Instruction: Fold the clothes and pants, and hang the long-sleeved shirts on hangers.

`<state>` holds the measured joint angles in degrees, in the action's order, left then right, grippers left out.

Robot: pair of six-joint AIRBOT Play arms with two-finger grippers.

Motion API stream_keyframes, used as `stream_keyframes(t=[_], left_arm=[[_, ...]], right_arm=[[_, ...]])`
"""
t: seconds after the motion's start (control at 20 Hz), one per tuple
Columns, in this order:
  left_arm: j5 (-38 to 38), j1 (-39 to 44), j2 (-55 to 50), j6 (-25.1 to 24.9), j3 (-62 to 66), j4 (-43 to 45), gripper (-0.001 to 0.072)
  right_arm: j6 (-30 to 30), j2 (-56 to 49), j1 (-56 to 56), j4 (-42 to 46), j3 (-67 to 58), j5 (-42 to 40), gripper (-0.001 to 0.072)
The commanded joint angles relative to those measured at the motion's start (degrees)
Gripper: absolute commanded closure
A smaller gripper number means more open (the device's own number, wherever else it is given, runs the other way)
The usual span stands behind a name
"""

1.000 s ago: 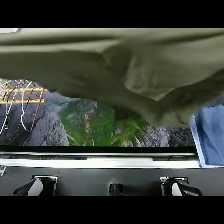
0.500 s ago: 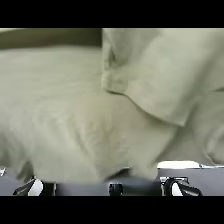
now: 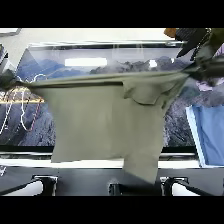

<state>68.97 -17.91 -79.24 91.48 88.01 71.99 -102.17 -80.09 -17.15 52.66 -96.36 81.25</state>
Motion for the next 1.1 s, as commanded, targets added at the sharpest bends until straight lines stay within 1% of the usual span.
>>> stream_keyframes(t=[0.0, 0.05, 0.15, 0.2, 0.25, 0.35, 0.45, 0.55, 0.7, 0.8, 0.95, 1.05], left_arm=[[-11.28, 4.48, -14.45, 0.55, 0.35, 1.36, 0.0693], [-13.09, 5.62, -17.77, 0.63, 2.08, 1.38, 0.0694], [-14.51, 7.37, -23.04, 0.70, 5.88, 1.81, 0.0694], [-14.58, 7.85, -24.85, 1.70, 7.50, 2.40, 0.0694], [-14.58, 8.11, -26.18, 3.13, 8.74, 2.99, 0.0694], [-14.51, 8.35, -27.12, 3.23, 9.46, 3.13, 0.0694], [-13.20, 8.35, -27.28, 3.26, 9.46, 3.10, 0.0694], [-9.97, 8.35, -27.28, 3.26, 9.46, 3.10, 0.0694], [-3.61, 8.35, -27.30, 3.32, 9.46, 3.10, 0.0694], [0.81, 8.50, -27.39, 3.28, 9.40, 3.10, 0.0693], [3.82, 9.86, -27.78, 3.30, 8.70, 3.37, 0.0693], [4.13, 11.02, -27.89, 5.79, 7.63, 5.22, 0.0694]], right_arm=[[7.41, -13.18, 1.97, -0.92, 4.44, -12.26, 0.0686], [8.79, -16.35, 3.50, -1.44, 4.44, -16.39, 0.0687], [8.76, -20.79, 5.66, -1.40, 4.42, -24.11, 0.0687], [8.79, -21.92, 6.34, -1.40, 4.42, -27.32, 0.0686], [8.81, -22.34, 6.82, -1.18, 4.42, -30.12, 0.0686], [9.68, -21.84, 6.88, -1.11, 4.42, -32.28, 0.0686], [11.82, -20.63, 6.88, -0.61, 4.42, -30.45, 0.0686], [11.65, -19.43, 6.88, 2.43, 4.42, -25.62, 0.0686], [8.09, -18.73, 6.88, 10.51, 4.42, -16.59, 0.0686], [6.32, -18.73, 6.88, 14.93, 4.44, -12.20, 0.0686], [5.49, -18.80, 7.15, 17.38, 5.38, -10.43, 0.0686], [5.49, -19.34, 8.07, 18.47, 5.97, -10.36, 0.0686]])
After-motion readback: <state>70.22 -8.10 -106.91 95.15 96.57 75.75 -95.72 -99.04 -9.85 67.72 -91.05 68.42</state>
